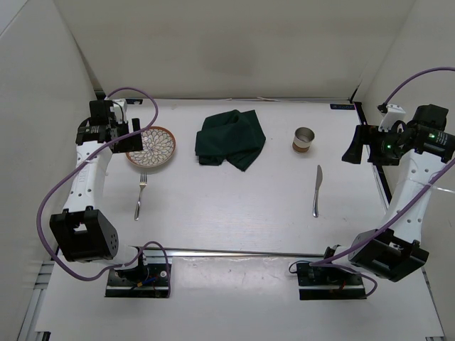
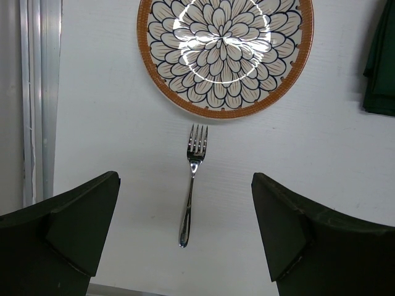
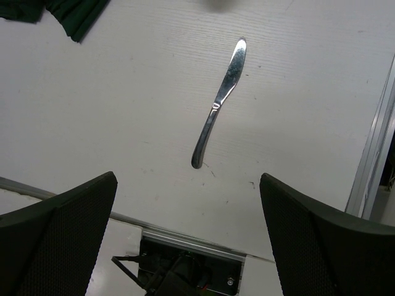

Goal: Set the dinner table for one person

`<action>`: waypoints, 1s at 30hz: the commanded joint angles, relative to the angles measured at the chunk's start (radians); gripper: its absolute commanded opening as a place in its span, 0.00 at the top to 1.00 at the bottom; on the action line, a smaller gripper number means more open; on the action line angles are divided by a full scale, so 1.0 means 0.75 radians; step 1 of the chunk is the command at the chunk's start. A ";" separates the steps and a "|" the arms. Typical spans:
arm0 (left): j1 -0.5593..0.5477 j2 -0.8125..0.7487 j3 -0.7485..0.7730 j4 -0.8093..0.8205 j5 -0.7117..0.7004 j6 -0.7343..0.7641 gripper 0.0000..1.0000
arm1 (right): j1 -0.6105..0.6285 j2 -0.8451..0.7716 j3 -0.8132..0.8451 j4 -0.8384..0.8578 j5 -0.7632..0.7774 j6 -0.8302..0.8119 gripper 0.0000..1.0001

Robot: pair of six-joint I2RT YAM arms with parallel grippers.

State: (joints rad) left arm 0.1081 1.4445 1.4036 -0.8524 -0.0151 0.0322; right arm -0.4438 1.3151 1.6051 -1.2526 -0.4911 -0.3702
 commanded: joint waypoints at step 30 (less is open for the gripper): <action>-0.334 0.573 0.400 0.106 0.390 -0.022 0.29 | 0.015 -0.367 -0.234 -0.029 0.223 -0.257 0.00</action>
State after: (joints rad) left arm -0.1478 1.8175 1.6276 -0.8055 0.1684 0.0380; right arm -0.4377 1.0874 1.4044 -1.2613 -0.3752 -0.5098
